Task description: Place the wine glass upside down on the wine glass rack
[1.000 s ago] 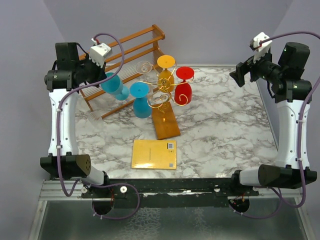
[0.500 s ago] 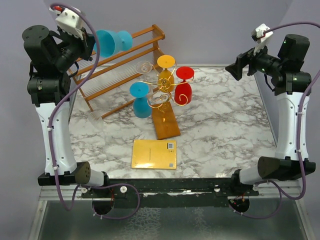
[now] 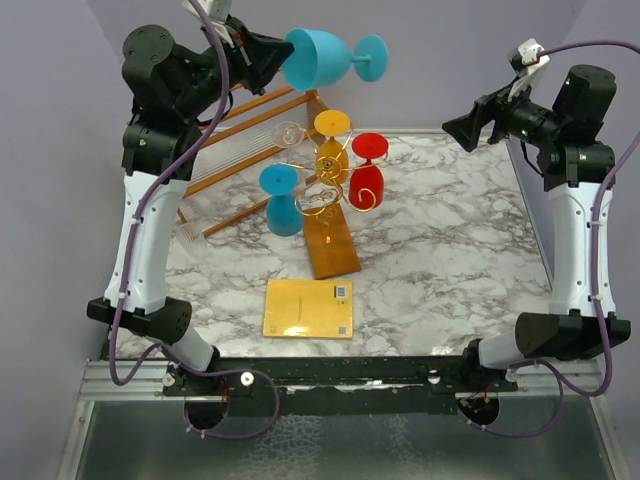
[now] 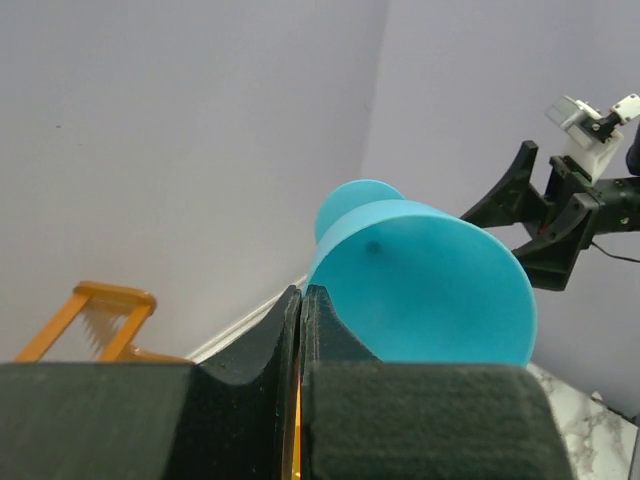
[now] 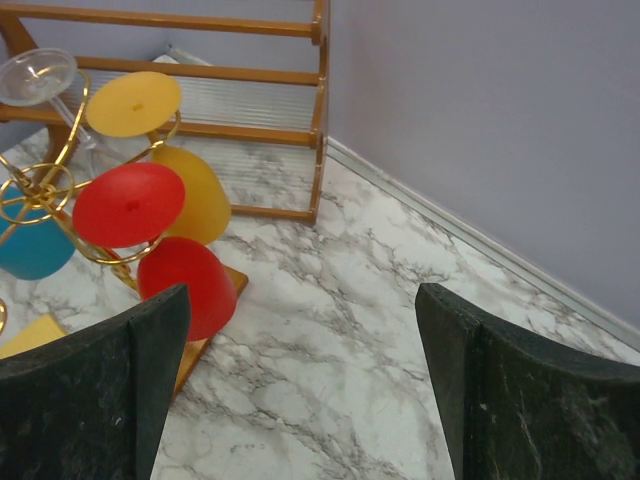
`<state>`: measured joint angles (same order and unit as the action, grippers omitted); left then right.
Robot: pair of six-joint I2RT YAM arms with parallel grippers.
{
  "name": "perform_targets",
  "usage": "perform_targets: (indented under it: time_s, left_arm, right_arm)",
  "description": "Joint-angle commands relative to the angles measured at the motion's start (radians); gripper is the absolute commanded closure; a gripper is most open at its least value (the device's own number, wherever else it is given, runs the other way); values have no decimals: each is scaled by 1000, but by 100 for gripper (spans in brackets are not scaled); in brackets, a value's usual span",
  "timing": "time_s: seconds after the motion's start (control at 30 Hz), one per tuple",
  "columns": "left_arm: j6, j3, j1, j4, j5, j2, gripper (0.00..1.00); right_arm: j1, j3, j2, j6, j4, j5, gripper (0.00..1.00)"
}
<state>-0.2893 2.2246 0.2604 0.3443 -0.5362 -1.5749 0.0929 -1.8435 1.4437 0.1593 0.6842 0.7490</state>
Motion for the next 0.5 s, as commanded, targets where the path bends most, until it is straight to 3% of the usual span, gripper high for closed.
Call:
perform_targets:
  time_s: [0.0,0.2,0.47]
  left_arm:
    - [-47,71,67,-58,11,-50,100]
    - [32,112,169,-23,70,-104,100]
    - [91,129,224,-14,119,-116,100]
  right_arm:
    - [-5,19,10,-129,-101,145,9]
    - [-62,3,39,-226,-143,183,18]
    - [-92,19,33,-380,-263,189,27]
